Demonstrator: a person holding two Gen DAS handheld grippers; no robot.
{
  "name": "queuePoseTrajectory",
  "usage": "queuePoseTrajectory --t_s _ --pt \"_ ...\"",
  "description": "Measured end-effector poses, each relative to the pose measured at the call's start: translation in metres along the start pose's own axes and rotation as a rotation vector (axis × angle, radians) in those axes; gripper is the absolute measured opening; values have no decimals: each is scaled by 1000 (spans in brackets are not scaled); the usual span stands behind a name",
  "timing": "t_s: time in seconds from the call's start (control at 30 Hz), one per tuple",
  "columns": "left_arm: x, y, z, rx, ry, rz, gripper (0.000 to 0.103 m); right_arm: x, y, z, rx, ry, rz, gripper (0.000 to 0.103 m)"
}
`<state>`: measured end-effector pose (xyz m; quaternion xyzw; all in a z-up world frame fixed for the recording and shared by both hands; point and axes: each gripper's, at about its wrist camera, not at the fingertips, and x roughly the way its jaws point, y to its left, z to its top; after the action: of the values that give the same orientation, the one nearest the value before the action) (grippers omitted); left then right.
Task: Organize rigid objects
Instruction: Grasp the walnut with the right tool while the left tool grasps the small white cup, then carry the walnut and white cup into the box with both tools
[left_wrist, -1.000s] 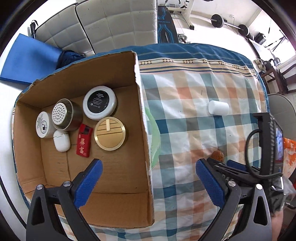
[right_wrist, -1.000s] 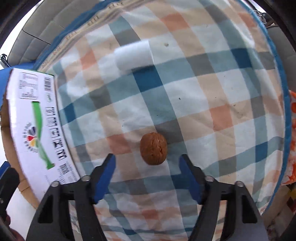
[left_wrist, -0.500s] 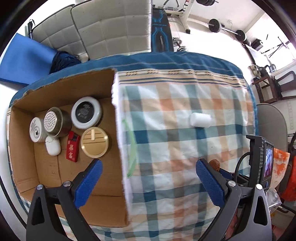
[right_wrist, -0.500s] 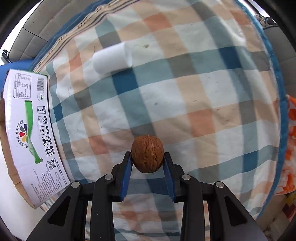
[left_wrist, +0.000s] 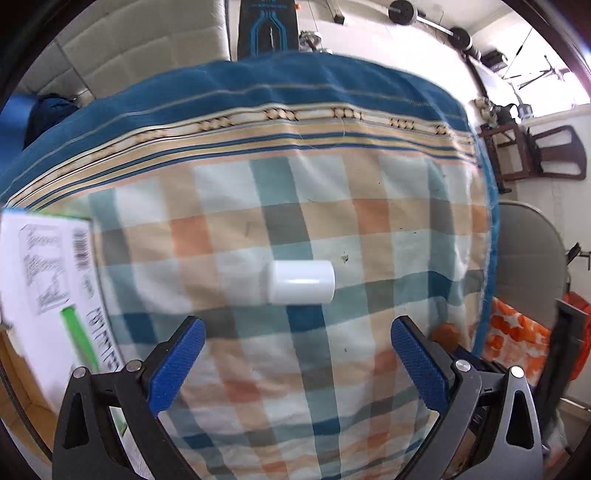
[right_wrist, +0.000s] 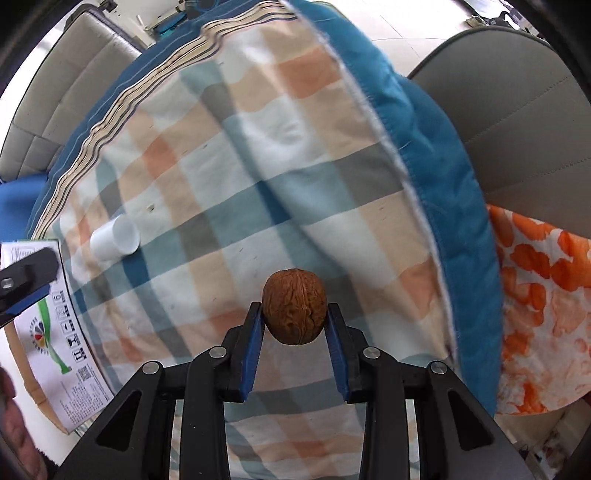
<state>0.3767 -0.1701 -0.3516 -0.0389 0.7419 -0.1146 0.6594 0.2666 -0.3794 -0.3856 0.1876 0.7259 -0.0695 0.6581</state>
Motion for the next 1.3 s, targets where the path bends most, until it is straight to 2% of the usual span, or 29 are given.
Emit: queuePoseTrajectory --t_s 0.1,0.17,0.2,0.23,0.27,0.3,0.37,0.6,0.83,0.97,1.07,1.3 --pt "21 -10 13 18 28 23 103 -1 -9 12 5 1 3 36" --pt "35 -17 21 42 49 52 98 -1 -10 19 7 4 5 36" --pt "41 -19 24 52 60 69 92 -1 -11 23 7 6 8 36" --pt "48 -21 27 58 71 78 71 -2 -13 26 6 7 8 36" --pt "53 -21 29 60 80 91 55 -2 -13 28 3 9 8 36" --pt "55 -21 29 63 79 115 46 -2 -14 29 2 11 8 36" --pt "51 -23 29 80 54 127 40 -2 -12 30 -3 13 11 36" --pt "25 -16 17 103 10 116 40 -5 -3 30 -27 12 14 36" --pt "-30 2 -11 97 -67 53 40 -17 39 10 -73 -7 46 36" --pt "-79 22 -41 87 -145 14 40 -38 71 -7 -121 -38 66 36" --pt "-116 51 -64 69 -200 1 40 -60 101 -24 -168 -67 93 36" --pt "-157 125 -119 -21 -275 34 40 -95 203 -84 -319 -101 152 36"
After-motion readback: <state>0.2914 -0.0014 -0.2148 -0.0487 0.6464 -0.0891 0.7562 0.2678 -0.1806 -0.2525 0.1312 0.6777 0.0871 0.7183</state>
